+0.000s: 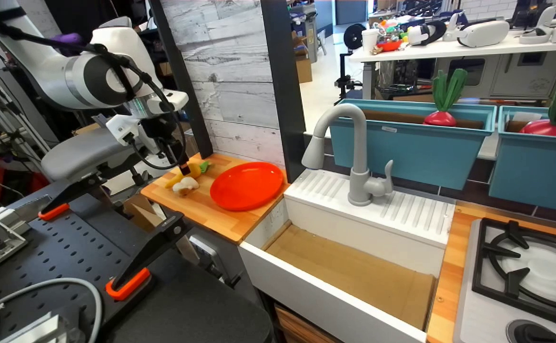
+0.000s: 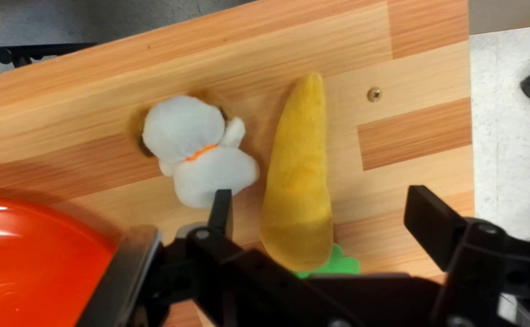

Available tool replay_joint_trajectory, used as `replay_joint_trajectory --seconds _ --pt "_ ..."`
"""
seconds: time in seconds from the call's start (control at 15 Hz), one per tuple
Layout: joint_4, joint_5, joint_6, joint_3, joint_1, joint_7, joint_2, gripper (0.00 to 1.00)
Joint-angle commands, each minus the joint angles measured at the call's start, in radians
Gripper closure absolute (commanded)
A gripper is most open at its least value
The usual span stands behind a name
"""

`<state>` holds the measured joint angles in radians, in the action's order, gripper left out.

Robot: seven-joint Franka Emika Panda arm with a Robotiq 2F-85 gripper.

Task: Move the carrot plush backward

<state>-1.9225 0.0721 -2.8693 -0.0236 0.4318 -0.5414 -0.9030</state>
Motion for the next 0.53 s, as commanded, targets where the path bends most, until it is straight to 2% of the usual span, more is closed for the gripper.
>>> replay_joint_trajectory --seconds 0.0,0.07,0.47 --pt "0.062 0.016 0.006 -0.026 0.031 0.004 -0.049 0.34" --pt "0.066 0.016 0.006 -0.025 0.031 0.006 -0.053 0.44" --pt "0.032 0.025 0.023 0.015 -0.003 0.045 -0.018 0.88"
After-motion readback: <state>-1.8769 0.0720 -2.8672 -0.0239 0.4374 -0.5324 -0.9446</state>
